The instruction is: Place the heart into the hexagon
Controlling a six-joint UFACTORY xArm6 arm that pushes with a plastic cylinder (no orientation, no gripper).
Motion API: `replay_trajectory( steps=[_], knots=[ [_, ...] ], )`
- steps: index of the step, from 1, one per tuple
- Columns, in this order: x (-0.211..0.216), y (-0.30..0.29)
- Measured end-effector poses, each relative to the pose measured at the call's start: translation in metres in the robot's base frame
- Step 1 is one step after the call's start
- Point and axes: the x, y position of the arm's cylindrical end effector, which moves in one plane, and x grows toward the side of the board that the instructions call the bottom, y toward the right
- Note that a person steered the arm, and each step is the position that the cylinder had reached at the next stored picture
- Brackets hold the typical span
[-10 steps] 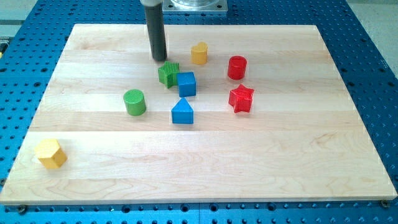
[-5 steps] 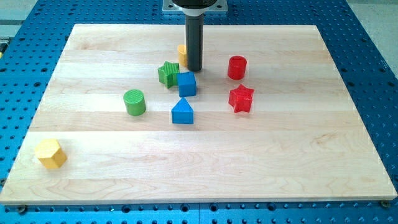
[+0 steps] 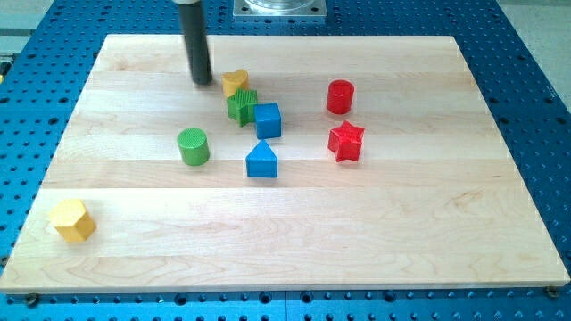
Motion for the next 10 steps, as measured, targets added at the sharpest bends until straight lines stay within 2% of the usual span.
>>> replay_trajectory(
  steps=[1, 2, 3, 4, 7, 8, 10],
  knots=[
    [-0.013, 0.040],
    [-0.020, 0.123],
    [-0.001, 0.101],
    [0.025, 0.047],
    [0.094, 0.022],
    [0.118, -0.003],
    [0.132, -0.071]
  ],
)
